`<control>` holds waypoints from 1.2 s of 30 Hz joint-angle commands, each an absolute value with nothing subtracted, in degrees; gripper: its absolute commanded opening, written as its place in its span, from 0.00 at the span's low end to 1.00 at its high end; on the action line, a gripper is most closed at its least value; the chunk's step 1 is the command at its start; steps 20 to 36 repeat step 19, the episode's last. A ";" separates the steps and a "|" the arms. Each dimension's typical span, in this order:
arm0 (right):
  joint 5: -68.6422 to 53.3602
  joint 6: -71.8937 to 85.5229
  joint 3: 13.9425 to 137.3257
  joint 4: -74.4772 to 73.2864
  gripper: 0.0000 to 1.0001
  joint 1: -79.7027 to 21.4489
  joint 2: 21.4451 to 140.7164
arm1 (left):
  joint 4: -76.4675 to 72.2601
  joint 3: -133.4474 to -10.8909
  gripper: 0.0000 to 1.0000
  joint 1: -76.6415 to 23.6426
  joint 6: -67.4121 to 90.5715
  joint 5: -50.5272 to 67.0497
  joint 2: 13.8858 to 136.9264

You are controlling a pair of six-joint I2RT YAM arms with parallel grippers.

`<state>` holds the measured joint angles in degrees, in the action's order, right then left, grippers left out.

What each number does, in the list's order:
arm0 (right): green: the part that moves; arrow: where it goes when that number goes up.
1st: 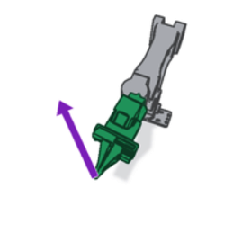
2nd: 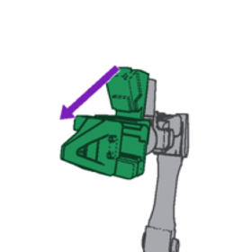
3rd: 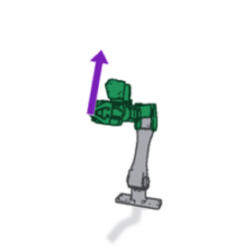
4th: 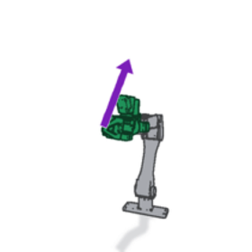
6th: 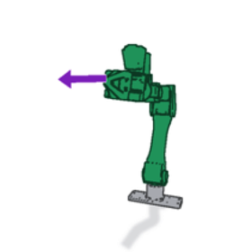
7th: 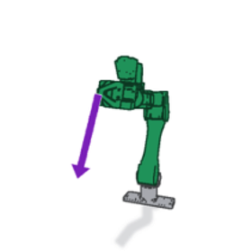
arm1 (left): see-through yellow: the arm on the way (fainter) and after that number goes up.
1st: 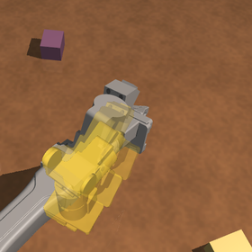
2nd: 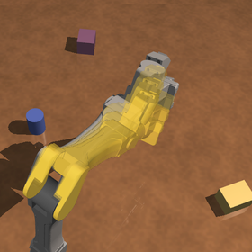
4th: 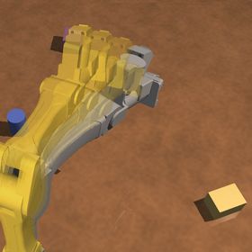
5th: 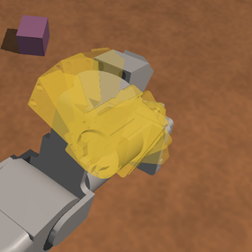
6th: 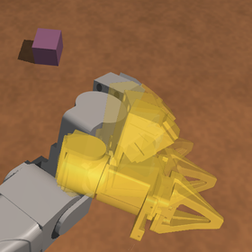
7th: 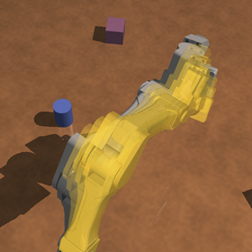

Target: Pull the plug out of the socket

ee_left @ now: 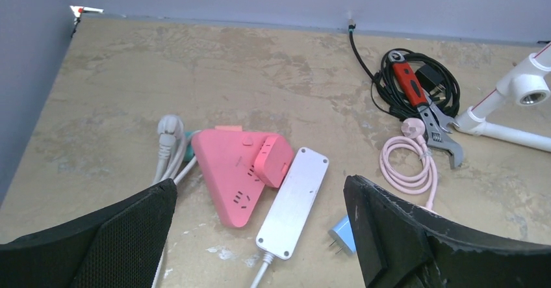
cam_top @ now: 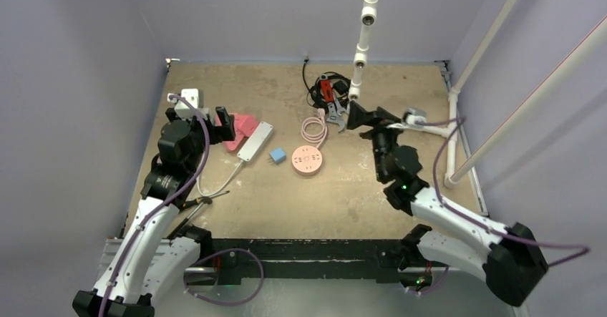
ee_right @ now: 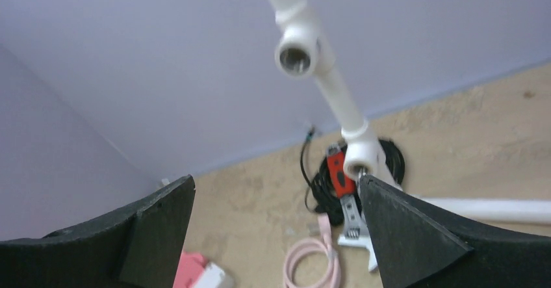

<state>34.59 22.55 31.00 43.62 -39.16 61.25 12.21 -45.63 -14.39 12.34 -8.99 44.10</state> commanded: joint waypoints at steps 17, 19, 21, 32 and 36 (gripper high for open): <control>35.22 17.59 27.09 54.11 0.99 -39.30 54.81 | 15.65 -46.85 0.99 -14.68 11.16 -10.71 44.91; 35.33 17.73 27.07 53.98 0.99 -39.33 54.53 | 15.69 -47.02 0.99 -14.68 11.34 -10.74 44.85; 35.33 17.73 27.07 53.98 0.99 -39.33 54.53 | 15.69 -47.02 0.99 -14.68 11.34 -10.74 44.85; 35.33 17.73 27.07 53.98 0.99 -39.33 54.53 | 15.69 -47.02 0.99 -14.68 11.34 -10.74 44.85; 35.33 17.73 27.07 53.98 0.99 -39.33 54.53 | 15.69 -47.02 0.99 -14.68 11.34 -10.74 44.85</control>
